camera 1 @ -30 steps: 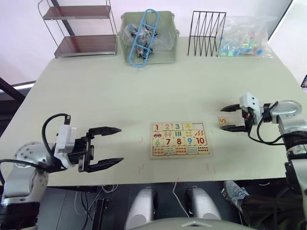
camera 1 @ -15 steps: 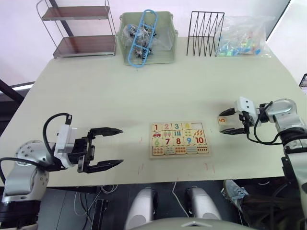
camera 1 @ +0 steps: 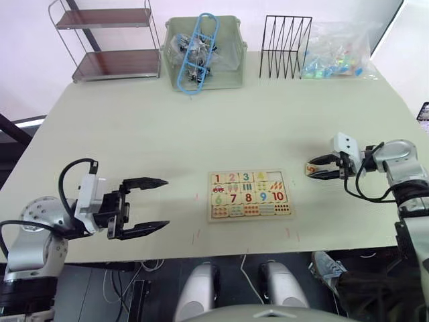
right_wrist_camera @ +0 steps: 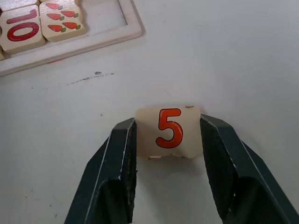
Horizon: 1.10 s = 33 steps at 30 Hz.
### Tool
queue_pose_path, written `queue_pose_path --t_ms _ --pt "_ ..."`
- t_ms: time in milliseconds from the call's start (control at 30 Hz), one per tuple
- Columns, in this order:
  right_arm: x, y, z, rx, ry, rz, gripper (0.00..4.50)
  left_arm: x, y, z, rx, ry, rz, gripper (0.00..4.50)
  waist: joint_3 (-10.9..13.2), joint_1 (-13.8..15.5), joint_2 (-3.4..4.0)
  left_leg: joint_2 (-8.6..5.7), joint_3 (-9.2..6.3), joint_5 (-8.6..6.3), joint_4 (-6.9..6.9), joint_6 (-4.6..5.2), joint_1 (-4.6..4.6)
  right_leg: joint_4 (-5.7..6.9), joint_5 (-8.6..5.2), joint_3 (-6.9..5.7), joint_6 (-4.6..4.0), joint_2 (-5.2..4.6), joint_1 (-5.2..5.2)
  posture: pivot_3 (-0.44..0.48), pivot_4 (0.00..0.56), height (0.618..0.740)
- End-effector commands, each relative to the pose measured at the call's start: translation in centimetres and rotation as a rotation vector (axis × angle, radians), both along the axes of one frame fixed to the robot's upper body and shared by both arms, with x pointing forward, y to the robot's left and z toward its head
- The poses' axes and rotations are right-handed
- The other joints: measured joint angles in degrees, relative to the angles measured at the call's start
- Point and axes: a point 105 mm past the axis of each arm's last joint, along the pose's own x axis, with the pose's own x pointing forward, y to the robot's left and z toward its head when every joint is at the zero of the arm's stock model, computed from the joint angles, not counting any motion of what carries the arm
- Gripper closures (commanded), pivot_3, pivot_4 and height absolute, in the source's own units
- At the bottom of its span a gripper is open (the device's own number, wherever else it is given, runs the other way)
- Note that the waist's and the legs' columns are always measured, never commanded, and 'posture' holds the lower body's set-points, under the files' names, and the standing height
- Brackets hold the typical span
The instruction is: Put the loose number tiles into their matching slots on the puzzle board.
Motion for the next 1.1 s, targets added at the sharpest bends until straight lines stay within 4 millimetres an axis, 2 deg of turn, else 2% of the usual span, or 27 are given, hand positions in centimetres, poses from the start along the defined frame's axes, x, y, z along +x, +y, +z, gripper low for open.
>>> queue_pose_path --t_ms 33,167,300,567,667,900,1100 --pt "-0.2 -0.4 1.8 0.023 -0.039 -0.044 3.08 -0.2 0.4 0.3 0.018 -0.021 -0.02 0.0 0.0 0.0 0.0 0.0 0.0 0.0 0.0 0.0 0.0 0.0 0.0 0.0 0.0 0.0 0.0 0.0 0.15 0.74" --pt "-1.9 0.4 2.9 0.062 -0.009 -0.144 3.08 -0.3 0.6 0.0 0.022 -0.014 -0.029 0.0 0.0 0.0 0.03 0.0 -0.02 0.0 -0.01 0.0 -0.01 0.02 0.0 -0.01 0.0 0.0 -0.02 0.0 0.15 0.74" --pt "-4.1 1.0 3.4 0.104 0.034 -0.33 3.08 -0.2 0.7 -0.1 0.021 -0.012 -0.037 0.0 0.0 0.2 0.06 0.02 -0.14 0.0 -0.01 0.0 -0.08 0.08 -0.03 -0.08 -0.04 0.0 -0.09 0.0 0.15 0.74" --pt "-8.8 1.6 2.1 0.075 0.072 -0.664 3.08 0.2 0.5 -0.4 0.03 -0.007 -0.057 0.0 0.0 1.0 0.02 0.01 -0.12 0.0 0.0 0.0 -0.12 0.06 -0.04 -0.08 -0.04 0.0 -0.12 0.0 0.15 0.74" --pt "-9.7 2.1 1.2 0.089 0.083 -0.825 3.08 0.3 0.0 -0.4 0.02 -0.005 -0.075 0.0 0.0 1.1 0.01 0.01 -0.1 0.0 0.0 0.0 -0.12 0.06 -0.04 -0.05 -0.03 0.03 -0.13 0.0 0.15 0.74" --pt "-11.4 3.7 -0.1 0.145 0.118 -1.06 3.08 0.5 -0.6 -0.3 0.012 -0.006 -0.093 0.0 0.0 1.2 -0.07 0.0 -0.12 0.0 0.0 0.0 -0.16 0.02 -0.05 -0.07 -0.02 0.06 -0.13 0.0 0.15 0.74" --pt "-11.6 3.7 -0.9 0.16 0.107 -1.199 3.08 0.6 -0.8 -0.1 0.01 -0.005 -0.1 0.0 -0.1 1.1 -0.09 0.01 -0.13 0.0 0.0 0.0 -0.16 0.02 -0.05 -0.08 -0.02 0.08 -0.13 0.0 0.15 0.74"
